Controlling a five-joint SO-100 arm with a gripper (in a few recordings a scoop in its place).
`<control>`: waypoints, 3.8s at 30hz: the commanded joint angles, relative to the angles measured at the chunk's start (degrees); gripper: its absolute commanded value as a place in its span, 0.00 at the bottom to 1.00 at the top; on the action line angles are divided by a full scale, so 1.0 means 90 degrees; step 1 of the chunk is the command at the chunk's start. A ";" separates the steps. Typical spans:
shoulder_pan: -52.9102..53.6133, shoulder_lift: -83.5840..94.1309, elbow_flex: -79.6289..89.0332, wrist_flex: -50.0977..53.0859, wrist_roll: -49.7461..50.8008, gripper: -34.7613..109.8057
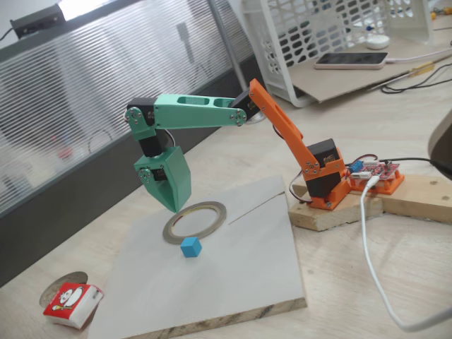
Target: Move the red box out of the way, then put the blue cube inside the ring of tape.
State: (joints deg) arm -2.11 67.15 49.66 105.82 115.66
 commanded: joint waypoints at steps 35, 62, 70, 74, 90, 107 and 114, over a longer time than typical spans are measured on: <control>-0.0098 -0.0635 -0.0049 0.0088 0.0098 0.39; -0.0459 -0.0635 -0.0049 0.1113 0.0098 0.52; -0.0479 -0.0684 -0.0039 0.1113 0.0098 0.52; -0.0713 -0.0693 0.0166 0.1113 0.0098 0.52; -0.0713 -0.0596 0.1074 0.0869 0.0098 0.52; -0.0703 -0.0645 -0.0234 0.0781 0.0098 0.52; -0.0703 -0.0693 -0.0303 0.0859 0.0098 0.52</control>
State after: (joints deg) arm -7.56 59.15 47.72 112.59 115.66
